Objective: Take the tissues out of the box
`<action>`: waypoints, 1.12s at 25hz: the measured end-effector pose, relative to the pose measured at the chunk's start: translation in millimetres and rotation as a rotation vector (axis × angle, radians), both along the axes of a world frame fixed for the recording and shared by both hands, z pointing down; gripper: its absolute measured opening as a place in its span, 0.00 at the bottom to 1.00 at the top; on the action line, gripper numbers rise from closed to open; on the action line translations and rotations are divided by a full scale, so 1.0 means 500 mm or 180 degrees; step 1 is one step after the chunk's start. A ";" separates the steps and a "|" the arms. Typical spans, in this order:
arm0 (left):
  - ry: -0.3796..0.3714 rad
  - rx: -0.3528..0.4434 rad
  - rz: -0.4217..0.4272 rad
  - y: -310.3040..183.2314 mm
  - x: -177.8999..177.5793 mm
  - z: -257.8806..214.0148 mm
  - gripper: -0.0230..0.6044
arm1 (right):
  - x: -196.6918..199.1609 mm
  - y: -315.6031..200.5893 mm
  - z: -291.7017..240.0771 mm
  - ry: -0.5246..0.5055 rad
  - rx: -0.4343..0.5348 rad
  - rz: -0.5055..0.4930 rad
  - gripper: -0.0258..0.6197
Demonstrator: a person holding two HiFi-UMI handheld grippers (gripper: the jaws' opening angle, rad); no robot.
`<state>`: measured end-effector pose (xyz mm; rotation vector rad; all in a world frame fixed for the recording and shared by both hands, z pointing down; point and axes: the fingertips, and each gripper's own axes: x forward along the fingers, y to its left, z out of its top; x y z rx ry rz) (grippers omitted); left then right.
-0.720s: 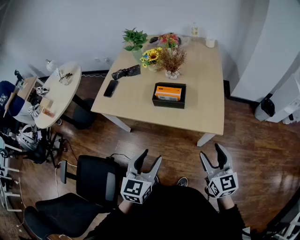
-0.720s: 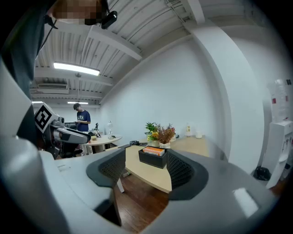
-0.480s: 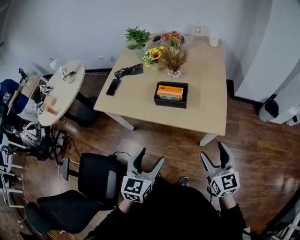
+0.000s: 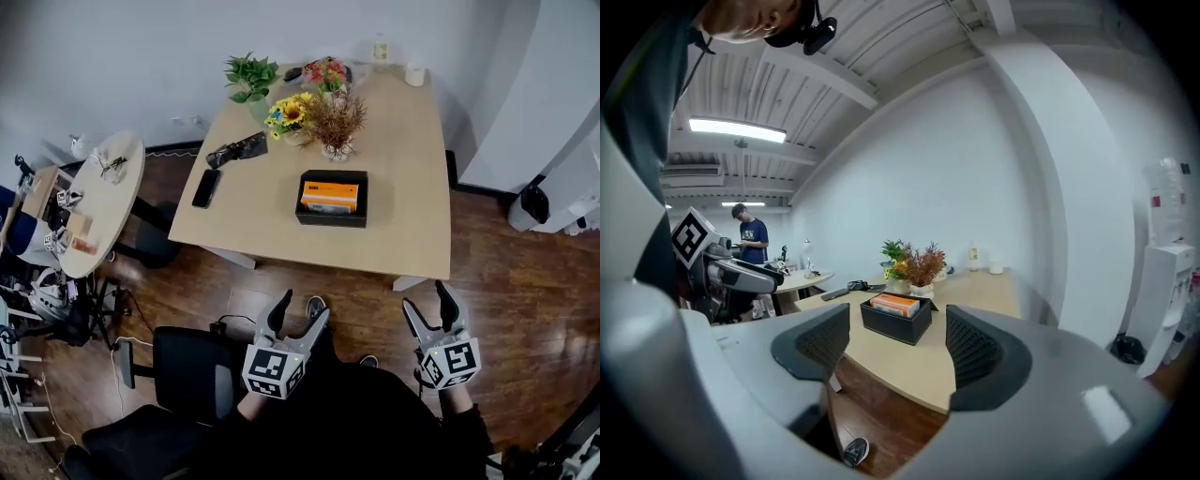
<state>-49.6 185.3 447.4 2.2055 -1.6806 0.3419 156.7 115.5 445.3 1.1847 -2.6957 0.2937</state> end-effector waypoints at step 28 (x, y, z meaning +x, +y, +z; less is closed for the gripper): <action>-0.0782 -0.0536 0.1117 -0.550 -0.169 0.216 0.53 | -0.408 -0.423 0.211 0.1367 -0.0455 -0.0815 0.54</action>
